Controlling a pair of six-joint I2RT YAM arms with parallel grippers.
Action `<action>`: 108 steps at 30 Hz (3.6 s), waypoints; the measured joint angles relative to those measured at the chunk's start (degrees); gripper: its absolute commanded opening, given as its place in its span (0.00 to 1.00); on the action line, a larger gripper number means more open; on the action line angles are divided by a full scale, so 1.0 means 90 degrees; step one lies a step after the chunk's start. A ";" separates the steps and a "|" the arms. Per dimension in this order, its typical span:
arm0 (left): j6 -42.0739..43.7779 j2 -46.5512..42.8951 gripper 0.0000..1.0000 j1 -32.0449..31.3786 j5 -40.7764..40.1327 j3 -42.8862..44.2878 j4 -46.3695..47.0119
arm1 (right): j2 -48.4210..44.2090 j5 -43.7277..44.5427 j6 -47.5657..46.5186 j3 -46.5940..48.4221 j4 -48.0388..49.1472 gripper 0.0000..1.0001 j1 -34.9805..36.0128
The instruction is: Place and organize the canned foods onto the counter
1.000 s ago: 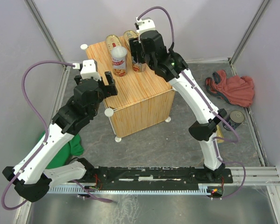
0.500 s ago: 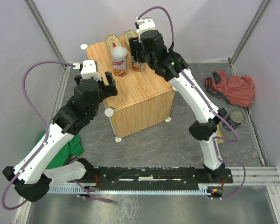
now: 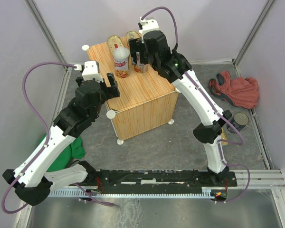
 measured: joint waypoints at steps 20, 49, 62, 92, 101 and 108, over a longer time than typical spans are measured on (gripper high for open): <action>0.0000 -0.0002 0.94 0.0000 -0.0032 0.0032 -0.0032 | -0.0981 0.0049 0.0296 -0.0675 0.0039 0.99 0.0000; -0.0432 -0.0415 0.93 0.0000 0.0265 0.0034 -0.0046 | -0.7164 0.3254 0.2577 -0.7361 -0.1311 0.99 -0.0379; -0.0580 -0.0335 0.94 0.0000 0.0525 0.0036 -0.0044 | -0.7711 0.3378 0.3849 -0.8731 -0.2482 1.00 -0.1457; -0.0578 0.0087 0.94 0.0000 0.0814 0.0036 0.0155 | -0.5989 0.0831 0.2752 -0.9496 -0.1212 1.00 -0.6271; -0.0571 0.0206 0.94 0.0000 0.0845 0.0036 0.0151 | -0.5476 0.0755 0.2880 -0.9605 -0.0816 1.00 -0.6411; -0.0532 0.0352 0.94 0.0000 0.0845 0.0036 0.0146 | -0.5003 0.0612 0.2929 -0.9636 -0.0466 0.99 -0.6504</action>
